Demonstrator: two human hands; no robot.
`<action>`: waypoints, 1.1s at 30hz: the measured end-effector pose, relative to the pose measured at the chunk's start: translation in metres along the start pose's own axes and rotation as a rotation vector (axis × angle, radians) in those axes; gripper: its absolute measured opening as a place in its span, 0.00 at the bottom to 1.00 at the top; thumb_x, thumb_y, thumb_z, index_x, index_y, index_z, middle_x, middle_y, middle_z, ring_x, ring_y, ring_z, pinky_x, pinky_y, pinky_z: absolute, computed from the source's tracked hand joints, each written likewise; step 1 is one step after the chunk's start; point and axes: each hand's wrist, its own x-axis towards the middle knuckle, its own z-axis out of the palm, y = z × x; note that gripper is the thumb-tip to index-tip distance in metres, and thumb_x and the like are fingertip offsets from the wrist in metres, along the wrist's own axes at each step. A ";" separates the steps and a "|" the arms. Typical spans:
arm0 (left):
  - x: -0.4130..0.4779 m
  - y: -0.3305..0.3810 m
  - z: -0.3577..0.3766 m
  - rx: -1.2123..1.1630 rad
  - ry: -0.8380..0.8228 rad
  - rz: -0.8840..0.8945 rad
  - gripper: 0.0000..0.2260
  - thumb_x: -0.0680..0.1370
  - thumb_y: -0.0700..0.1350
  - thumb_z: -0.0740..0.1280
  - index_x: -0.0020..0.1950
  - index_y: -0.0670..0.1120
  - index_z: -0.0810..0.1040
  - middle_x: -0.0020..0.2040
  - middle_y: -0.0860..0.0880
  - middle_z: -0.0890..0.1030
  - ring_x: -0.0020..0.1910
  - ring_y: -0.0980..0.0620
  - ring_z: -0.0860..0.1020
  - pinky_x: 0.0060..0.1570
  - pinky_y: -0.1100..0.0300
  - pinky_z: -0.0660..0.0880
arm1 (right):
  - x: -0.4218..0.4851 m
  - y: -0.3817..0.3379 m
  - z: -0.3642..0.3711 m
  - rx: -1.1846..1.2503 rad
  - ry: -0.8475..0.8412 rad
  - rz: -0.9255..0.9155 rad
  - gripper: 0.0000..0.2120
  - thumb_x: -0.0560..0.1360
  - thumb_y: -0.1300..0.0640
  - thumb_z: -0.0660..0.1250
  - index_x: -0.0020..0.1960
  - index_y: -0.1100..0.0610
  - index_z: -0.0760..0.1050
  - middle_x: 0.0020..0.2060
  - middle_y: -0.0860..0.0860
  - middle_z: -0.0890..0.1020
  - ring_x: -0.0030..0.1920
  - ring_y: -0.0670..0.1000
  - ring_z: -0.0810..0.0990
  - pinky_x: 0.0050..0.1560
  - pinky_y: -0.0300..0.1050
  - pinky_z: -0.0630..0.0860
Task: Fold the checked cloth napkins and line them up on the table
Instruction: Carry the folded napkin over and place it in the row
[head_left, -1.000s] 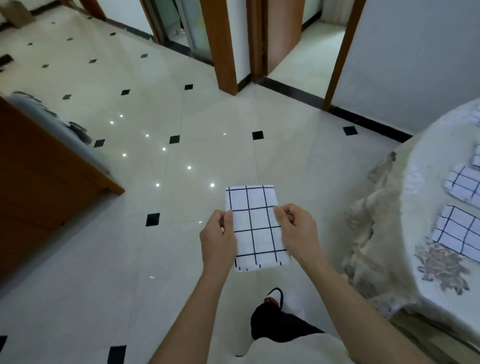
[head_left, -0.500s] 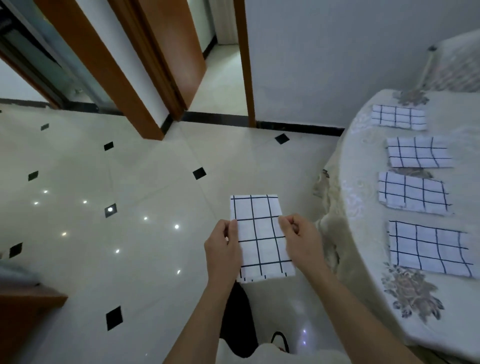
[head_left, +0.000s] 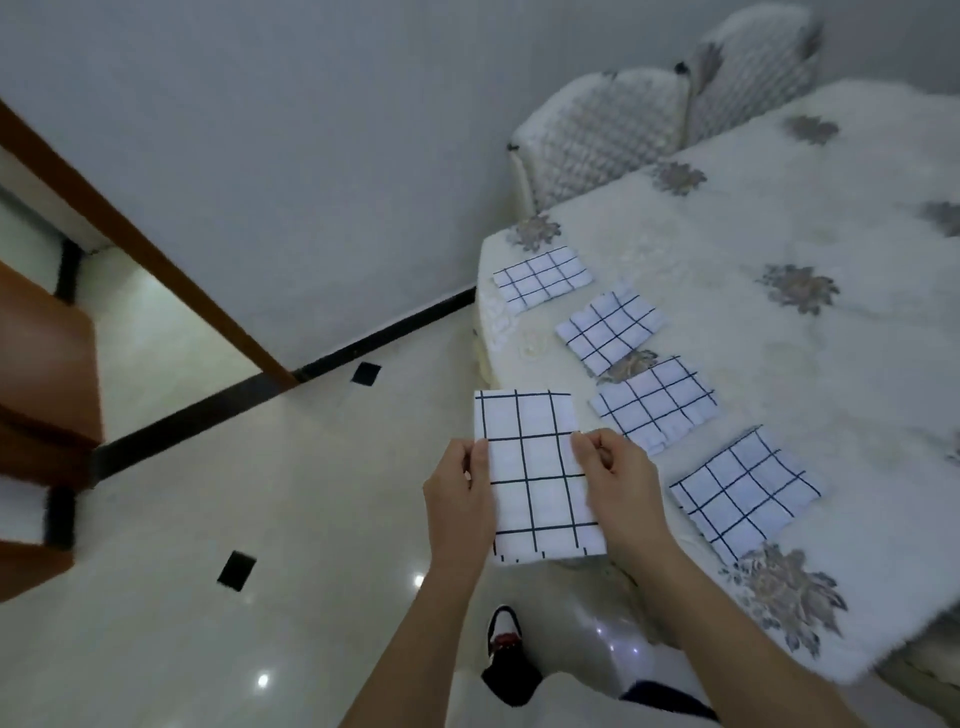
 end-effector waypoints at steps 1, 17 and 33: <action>0.013 0.005 0.010 0.009 -0.053 0.035 0.14 0.84 0.46 0.62 0.38 0.47 0.72 0.31 0.55 0.71 0.30 0.59 0.68 0.31 0.66 0.66 | 0.006 0.000 -0.005 0.006 0.057 0.021 0.17 0.82 0.50 0.64 0.35 0.51 0.71 0.24 0.42 0.68 0.28 0.44 0.65 0.30 0.39 0.66; -0.050 0.070 0.243 0.231 -0.984 0.315 0.13 0.84 0.50 0.59 0.42 0.48 0.70 0.32 0.53 0.69 0.29 0.58 0.64 0.32 0.61 0.64 | -0.060 0.117 -0.190 0.060 0.806 0.432 0.13 0.82 0.50 0.64 0.40 0.53 0.75 0.29 0.48 0.75 0.31 0.46 0.71 0.36 0.50 0.71; -0.084 0.046 0.324 0.495 -1.135 0.246 0.12 0.84 0.47 0.59 0.42 0.46 0.70 0.34 0.51 0.71 0.32 0.54 0.68 0.29 0.65 0.64 | -0.062 0.189 -0.207 -0.105 0.823 0.717 0.12 0.83 0.52 0.60 0.43 0.55 0.74 0.33 0.49 0.78 0.37 0.52 0.77 0.35 0.49 0.69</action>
